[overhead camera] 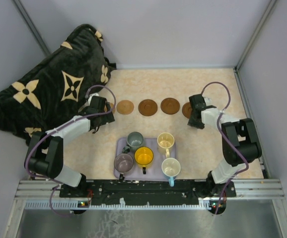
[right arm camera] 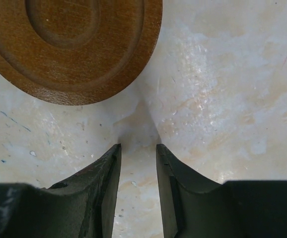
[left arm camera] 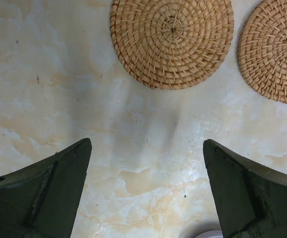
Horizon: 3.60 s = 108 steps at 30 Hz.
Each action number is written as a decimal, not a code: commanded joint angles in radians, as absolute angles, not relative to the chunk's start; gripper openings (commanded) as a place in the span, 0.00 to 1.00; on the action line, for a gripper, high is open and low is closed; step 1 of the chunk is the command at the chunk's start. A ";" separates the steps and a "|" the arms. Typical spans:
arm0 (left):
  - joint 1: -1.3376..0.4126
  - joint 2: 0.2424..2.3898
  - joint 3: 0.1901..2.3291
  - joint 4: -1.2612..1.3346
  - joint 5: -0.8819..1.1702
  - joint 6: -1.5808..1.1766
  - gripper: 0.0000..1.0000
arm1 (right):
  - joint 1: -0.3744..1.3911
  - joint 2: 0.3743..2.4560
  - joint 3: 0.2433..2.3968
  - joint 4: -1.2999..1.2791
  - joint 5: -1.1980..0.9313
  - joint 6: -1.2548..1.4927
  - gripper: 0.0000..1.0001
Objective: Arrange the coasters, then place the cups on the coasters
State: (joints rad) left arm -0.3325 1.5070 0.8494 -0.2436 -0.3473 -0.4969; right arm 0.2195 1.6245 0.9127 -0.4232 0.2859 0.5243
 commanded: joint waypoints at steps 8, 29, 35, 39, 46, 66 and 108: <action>-0.339 1.503 0.851 -0.260 -0.373 -0.493 0.99 | 0.210 1.747 0.987 -0.348 0.258 0.535 0.35; -0.339 1.504 0.853 -0.270 -0.380 -0.492 0.99 | 0.184 1.808 1.030 -0.352 0.256 0.540 0.35; -0.339 1.488 0.853 -0.274 -0.382 -0.494 0.99 | 0.184 1.741 0.991 -0.380 0.251 0.546 0.34; -0.339 1.463 0.857 -0.289 -0.390 -0.489 0.99 | 0.186 1.633 0.942 -0.404 0.248 0.550 0.34; -0.339 1.361 0.861 -0.330 -0.438 -0.466 0.99 | 0.188 1.406 0.901 -0.495 0.291 0.529 0.34; -0.354 1.301 0.821 -0.445 -0.512 -0.579 0.99 | 0.189 0.936 0.867 -0.547 0.317 0.481 0.38; -0.408 0.923 0.745 -0.516 -0.346 -0.580 0.99 | 0.188 0.715 0.697 -0.602 0.275 0.559 0.67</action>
